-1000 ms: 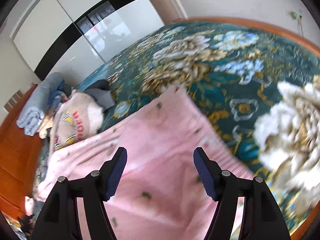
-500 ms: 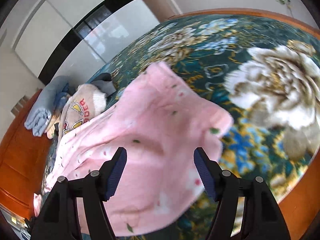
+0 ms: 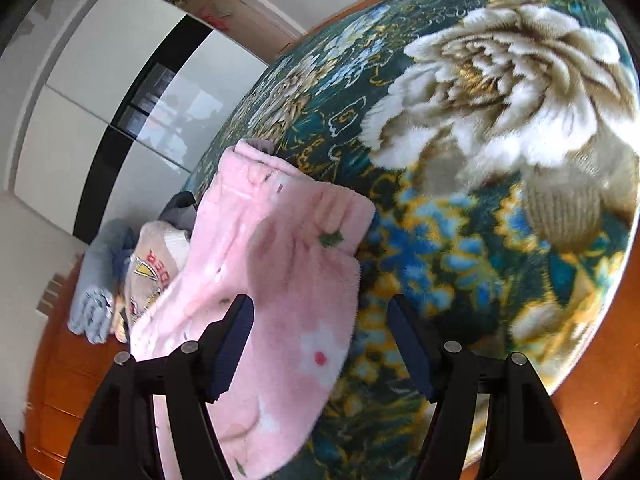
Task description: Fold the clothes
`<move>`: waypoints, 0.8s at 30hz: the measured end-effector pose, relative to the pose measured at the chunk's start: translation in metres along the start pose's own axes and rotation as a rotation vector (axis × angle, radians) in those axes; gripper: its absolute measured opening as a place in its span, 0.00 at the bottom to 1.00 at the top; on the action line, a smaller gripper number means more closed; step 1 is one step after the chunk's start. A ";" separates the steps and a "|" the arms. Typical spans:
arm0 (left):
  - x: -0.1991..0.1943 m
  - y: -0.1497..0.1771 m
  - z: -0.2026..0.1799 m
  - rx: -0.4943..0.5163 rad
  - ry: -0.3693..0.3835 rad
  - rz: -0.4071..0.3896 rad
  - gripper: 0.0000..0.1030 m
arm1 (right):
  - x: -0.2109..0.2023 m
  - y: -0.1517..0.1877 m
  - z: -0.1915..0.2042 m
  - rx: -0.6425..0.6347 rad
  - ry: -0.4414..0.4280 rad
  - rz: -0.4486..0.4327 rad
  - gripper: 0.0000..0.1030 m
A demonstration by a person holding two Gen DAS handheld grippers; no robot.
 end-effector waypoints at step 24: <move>-0.057 -0.060 -0.075 0.144 0.122 -0.232 0.06 | -0.062 -0.019 0.049 0.088 -0.244 -0.163 0.03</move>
Point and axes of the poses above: each gripper's, at about its wrist camera, not at the fingertips, and x roughly the way its jaws point, z to its left, y to its underside, the point moved 3 cm from there along x, roughly the way its jaws point, and after that the axes turned 12 degrees about -z, right-handed, at the moved point
